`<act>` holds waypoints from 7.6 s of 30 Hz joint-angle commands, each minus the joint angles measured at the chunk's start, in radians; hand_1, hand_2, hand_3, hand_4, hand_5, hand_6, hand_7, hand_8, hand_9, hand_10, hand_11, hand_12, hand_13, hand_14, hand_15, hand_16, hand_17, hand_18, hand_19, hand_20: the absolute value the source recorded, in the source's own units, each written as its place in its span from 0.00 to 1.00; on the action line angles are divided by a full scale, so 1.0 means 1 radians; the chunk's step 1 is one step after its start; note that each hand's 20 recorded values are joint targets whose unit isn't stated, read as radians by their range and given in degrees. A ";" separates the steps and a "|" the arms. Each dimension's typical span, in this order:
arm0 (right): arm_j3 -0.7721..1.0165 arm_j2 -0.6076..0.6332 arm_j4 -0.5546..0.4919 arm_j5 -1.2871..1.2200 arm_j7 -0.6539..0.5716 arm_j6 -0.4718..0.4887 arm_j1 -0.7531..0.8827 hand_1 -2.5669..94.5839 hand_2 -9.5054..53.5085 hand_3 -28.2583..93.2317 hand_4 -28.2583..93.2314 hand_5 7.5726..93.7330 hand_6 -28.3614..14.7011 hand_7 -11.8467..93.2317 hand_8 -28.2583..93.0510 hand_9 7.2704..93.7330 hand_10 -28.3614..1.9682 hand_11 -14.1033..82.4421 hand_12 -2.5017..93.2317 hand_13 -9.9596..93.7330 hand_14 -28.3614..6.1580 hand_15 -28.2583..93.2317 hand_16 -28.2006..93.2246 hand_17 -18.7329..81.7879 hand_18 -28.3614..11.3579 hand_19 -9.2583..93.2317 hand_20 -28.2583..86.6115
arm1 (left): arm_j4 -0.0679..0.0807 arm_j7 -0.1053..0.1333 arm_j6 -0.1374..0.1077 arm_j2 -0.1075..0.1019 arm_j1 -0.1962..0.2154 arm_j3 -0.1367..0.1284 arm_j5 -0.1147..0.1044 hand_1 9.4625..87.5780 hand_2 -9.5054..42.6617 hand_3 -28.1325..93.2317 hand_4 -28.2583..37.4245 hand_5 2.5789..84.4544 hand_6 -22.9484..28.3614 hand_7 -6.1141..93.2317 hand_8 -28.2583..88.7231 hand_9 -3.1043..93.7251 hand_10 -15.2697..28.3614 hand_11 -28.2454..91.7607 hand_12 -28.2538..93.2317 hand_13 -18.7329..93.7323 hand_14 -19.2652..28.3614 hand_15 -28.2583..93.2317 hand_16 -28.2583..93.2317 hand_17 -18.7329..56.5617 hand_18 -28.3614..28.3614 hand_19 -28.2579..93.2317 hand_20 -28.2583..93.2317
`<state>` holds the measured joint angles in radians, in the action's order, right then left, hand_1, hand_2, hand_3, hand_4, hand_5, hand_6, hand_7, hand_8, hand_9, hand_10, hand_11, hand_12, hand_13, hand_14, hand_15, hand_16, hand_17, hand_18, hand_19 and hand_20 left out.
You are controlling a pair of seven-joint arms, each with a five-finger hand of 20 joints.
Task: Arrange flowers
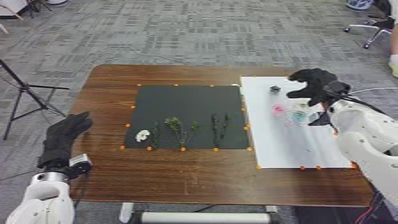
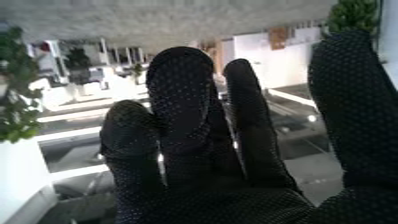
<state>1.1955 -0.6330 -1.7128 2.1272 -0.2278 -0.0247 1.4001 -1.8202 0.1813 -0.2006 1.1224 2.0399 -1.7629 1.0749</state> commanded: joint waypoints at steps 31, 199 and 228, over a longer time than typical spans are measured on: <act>-0.111 0.036 0.054 0.075 0.019 -0.316 0.053 0.62 0.01 0.72 0.08 0.77 0.73 0.35 0.26 0.89 0.62 0.26 0.37 0.89 0.71 0.75 0.49 0.71 0.30 1.00 0.69 | -0.014 -0.009 0.021 0.006 0.009 -0.008 0.015 0.18 0.33 0.77 0.00 0.62 0.54 0.19 0.18 0.56 0.71 0.41 0.33 0.53 0.78 0.39 0.24 0.35 0.70 0.32 0.38; 0.184 -0.078 0.065 0.140 -0.121 -0.017 0.262 0.44 0.00 0.78 0.09 0.60 0.70 0.29 0.15 0.70 0.51 0.33 0.24 0.87 0.67 0.78 0.47 0.69 0.26 1.00 0.71 | -0.021 -0.027 0.026 0.023 0.019 0.020 -0.006 0.12 0.43 0.72 0.00 0.59 0.54 0.18 0.19 0.54 0.70 0.40 0.33 0.51 0.79 0.38 0.24 0.34 0.71 0.32 0.38; -0.528 -0.234 0.044 -0.090 0.012 -0.070 -0.628 0.62 0.00 0.71 0.08 0.82 0.71 0.32 0.28 0.93 0.60 0.26 0.36 0.93 0.75 0.77 0.50 0.76 0.31 1.00 0.76 | -0.023 -0.016 0.004 0.012 0.011 0.024 -0.017 0.13 0.44 0.71 0.00 0.59 0.54 0.18 0.19 0.54 0.70 0.40 0.33 0.51 0.79 0.38 0.24 0.34 0.71 0.33 0.38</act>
<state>0.8522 -0.6292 -1.6768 2.0730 -0.3081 -0.2002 1.0818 -1.8376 0.1660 -0.1840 1.1347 2.0489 -1.7436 1.0651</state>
